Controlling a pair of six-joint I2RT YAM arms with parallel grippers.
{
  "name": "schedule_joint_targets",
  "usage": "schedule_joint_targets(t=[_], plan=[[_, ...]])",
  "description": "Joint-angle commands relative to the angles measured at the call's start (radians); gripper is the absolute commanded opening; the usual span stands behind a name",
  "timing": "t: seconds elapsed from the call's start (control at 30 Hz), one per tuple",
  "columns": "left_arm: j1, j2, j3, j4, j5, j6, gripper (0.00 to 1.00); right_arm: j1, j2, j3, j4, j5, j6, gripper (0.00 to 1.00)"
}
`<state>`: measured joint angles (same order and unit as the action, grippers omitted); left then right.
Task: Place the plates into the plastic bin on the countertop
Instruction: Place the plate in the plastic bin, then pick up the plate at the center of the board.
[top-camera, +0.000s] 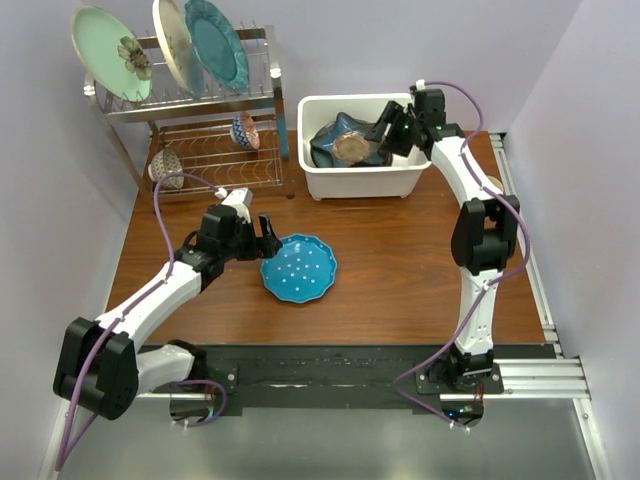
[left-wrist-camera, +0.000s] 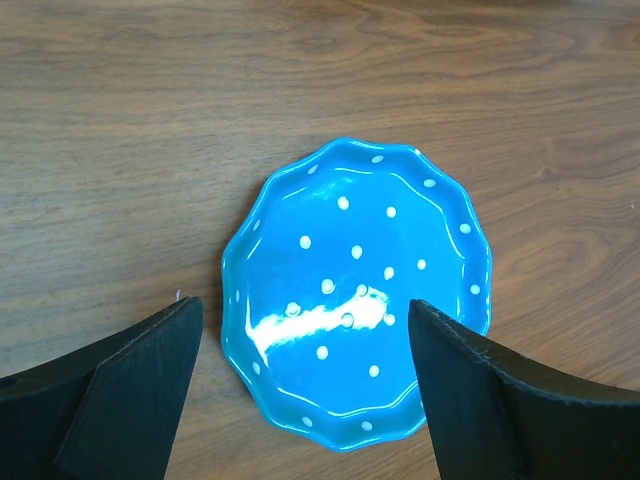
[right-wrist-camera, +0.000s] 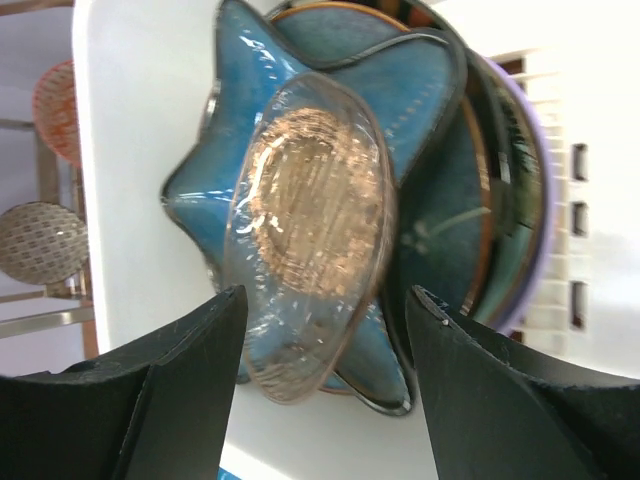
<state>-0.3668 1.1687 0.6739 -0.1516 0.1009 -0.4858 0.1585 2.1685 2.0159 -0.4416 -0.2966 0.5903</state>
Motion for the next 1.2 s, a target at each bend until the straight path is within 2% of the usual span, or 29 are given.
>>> schedule_joint_targets(t=[0.0, 0.23, 0.67, 0.97, 1.17], plan=[[0.003, -0.026, 0.006, 0.012, -0.006, 0.012, 0.88, -0.014, -0.101, 0.01, -0.065, 0.073, -0.06, 0.68], [0.003, -0.023, 0.0, 0.007, -0.009, 0.01, 0.88, -0.013, -0.206, -0.031, -0.072, 0.074, -0.081, 0.69], [0.003, 0.002, 0.004, -0.031, -0.052, 0.009, 0.88, -0.007, -0.512, -0.411, 0.012, -0.001, -0.109, 0.69], [0.003, 0.039, -0.022, -0.036, -0.063, -0.01, 0.86, 0.025, -0.593, -0.6, 0.056, -0.055, -0.103, 0.69], [0.003, 0.088, -0.04, -0.019, -0.052, -0.014, 0.81, 0.073, -0.61, -0.689, 0.075, -0.068, -0.107, 0.69]])
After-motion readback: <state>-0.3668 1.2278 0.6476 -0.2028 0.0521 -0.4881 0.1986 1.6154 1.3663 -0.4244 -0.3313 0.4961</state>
